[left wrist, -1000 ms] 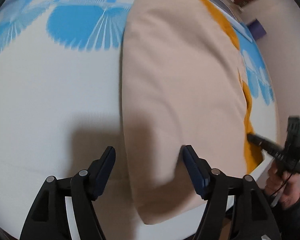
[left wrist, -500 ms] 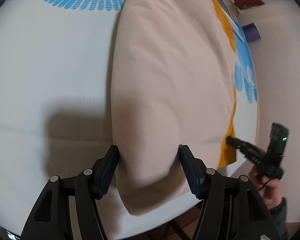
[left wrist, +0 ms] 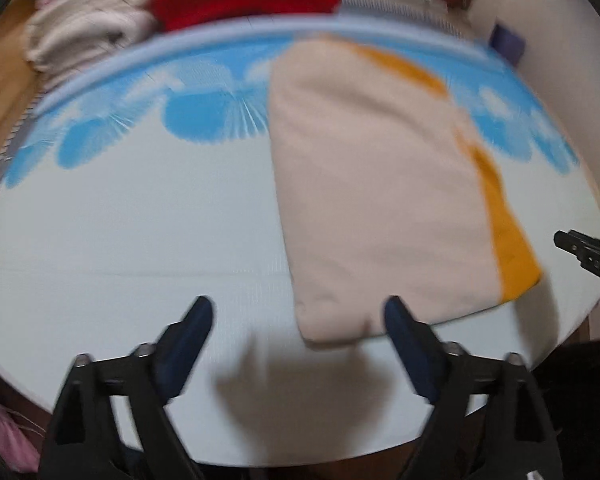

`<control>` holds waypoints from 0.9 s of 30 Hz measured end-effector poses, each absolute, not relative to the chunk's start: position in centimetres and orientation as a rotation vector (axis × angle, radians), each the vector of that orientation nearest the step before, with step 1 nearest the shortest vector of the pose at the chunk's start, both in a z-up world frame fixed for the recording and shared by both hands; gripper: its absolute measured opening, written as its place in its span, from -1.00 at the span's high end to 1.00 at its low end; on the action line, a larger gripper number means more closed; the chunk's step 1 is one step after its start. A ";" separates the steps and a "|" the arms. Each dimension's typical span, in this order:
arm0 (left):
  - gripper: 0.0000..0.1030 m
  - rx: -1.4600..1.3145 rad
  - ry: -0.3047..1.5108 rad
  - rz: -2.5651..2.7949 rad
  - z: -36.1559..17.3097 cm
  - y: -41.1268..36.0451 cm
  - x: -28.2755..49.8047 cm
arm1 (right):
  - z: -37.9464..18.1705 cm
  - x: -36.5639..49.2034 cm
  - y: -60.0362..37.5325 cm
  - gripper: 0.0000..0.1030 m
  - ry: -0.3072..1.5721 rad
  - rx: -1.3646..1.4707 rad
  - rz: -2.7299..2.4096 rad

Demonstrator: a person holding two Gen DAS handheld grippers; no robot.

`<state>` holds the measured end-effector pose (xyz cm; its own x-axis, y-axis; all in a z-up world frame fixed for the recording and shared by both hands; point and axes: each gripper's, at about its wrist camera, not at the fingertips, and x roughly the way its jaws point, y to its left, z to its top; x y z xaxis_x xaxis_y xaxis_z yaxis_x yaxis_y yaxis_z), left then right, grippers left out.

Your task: Fold large clothes

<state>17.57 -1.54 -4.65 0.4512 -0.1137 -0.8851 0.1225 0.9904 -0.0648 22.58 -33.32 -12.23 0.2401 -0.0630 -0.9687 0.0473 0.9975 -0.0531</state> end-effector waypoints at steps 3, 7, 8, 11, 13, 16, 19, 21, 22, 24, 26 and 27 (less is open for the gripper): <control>-0.76 0.051 1.007 -0.096 -2.9 -2.0 12.9 | -6.8 18.8 -32.3 -0.08 1.085 0.026 -0.080; -0.79 0.073 0.891 -0.054 -1.2 -3.9 8.2 | -2.4 11.5 -29.6 -0.91 0.899 0.000 -0.076; -0.82 0.066 0.873 -0.055 -0.8 -4.5 6.9 | -1.9 10.7 -28.9 -0.92 0.883 0.008 -0.069; -0.82 0.040 0.856 -0.067 -0.3 -5.9 3.5 | -0.5 6.2 -27.0 -0.94 0.862 0.007 -0.077; -0.82 0.026 0.858 -0.077 -0.5 -6.3 1.9 | -0.2 4.2 -25.9 -0.95 0.872 0.000 -0.096; -0.83 -0.017 0.907 -0.126 -1.5 -7.0 1.6 | -0.2 1.9 -24.7 -0.95 0.880 0.023 -0.098; -0.85 -0.022 0.888 -0.138 -1.4 -7.3 2.2 | -1.0 1.2 -23.7 -0.95 0.882 0.005 -0.062; -0.93 -0.007 0.878 -0.135 -1.6 -7.7 2.4 | -1.7 2.1 -23.5 -0.95 0.886 -0.004 -0.048; -0.94 0.002 0.878 -0.130 -1.8 -7.8 2.6 | -1.9 2.4 -23.3 -0.95 0.888 0.000 -0.045; -0.95 0.000 0.886 -0.106 -2.2 -7.8 2.9 | -2.4 3.2 -23.3 -0.95 0.894 -0.003 -0.051; -0.95 -0.011 0.893 -0.101 -2.3 -7.8 3.1 | -2.8 3.9 -23.4 -0.95 0.902 -0.004 -0.066; -0.95 -0.013 0.898 -0.096 -2.4 -7.7 3.2 | -2.9 4.2 -23.4 -0.95 0.906 0.001 -0.071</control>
<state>3.18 -7.75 -2.44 0.6188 -0.0890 -0.7805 0.0785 0.9956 -0.0513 4.16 -23.45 -2.87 0.6148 -0.0612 -0.7863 0.0618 0.9977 -0.0293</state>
